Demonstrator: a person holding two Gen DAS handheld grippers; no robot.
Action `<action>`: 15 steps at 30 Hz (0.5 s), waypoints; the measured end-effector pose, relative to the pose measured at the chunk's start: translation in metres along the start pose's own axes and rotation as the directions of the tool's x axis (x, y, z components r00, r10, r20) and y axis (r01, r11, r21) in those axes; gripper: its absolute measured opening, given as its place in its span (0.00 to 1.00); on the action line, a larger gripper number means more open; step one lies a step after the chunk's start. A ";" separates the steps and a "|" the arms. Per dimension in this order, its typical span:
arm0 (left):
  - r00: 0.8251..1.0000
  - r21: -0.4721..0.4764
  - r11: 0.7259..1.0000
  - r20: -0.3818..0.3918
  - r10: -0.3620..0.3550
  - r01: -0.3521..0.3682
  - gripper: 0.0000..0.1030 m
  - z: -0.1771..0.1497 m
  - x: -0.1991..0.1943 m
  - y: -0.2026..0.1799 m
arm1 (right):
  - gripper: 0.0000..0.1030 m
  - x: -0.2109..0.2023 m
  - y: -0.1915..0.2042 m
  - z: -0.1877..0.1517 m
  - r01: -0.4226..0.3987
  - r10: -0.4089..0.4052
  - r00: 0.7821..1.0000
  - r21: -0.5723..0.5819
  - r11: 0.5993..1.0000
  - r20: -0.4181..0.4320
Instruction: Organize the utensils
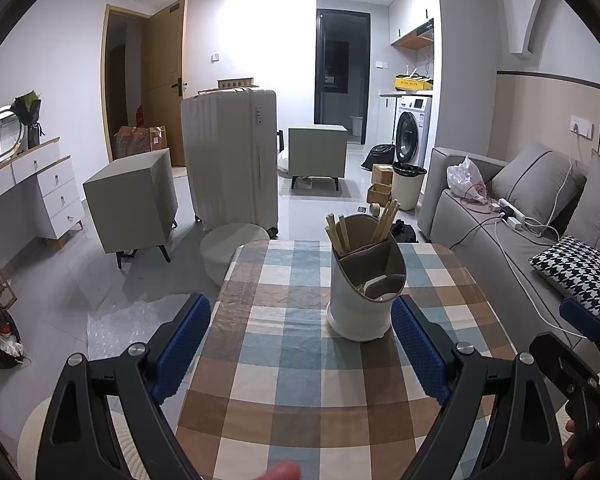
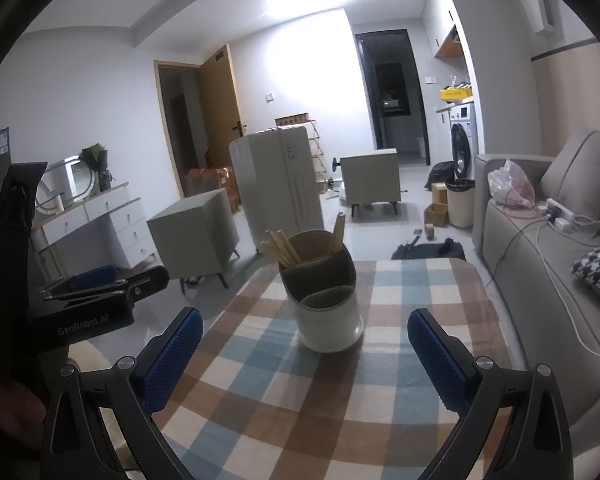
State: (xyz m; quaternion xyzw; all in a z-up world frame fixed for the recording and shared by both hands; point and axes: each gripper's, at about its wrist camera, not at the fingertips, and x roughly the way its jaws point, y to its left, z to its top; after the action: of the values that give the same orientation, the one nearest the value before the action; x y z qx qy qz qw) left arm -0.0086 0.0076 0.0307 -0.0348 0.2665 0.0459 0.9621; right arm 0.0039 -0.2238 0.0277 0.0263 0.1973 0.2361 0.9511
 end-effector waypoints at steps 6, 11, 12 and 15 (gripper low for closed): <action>1.000 0.003 1.000 0.004 0.010 -0.010 0.86 0.000 0.000 -0.002 | 1.00 0.001 0.001 -0.001 0.001 -0.001 1.000 0.000 1.000 -0.005; 1.000 -0.010 1.000 -0.008 0.006 -0.006 0.86 0.000 0.002 0.001 | 1.00 0.001 0.002 -0.001 0.001 -0.001 1.000 -0.001 1.000 -0.010; 1.000 -0.012 1.000 -0.007 0.005 -0.005 0.86 0.000 0.002 0.002 | 1.00 0.001 0.002 -0.001 0.000 0.000 1.000 0.000 1.000 -0.011; 1.000 -0.012 1.000 -0.008 0.002 -0.002 0.86 0.000 0.002 0.002 | 1.00 0.003 0.003 -0.003 -0.001 0.001 1.000 -0.001 1.000 -0.015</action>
State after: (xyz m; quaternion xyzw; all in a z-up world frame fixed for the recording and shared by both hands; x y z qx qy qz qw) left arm -0.0069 0.0101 0.0294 -0.0407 0.2699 0.0482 0.9608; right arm 0.0036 -0.2201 0.0249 0.0240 0.2045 0.2368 0.9495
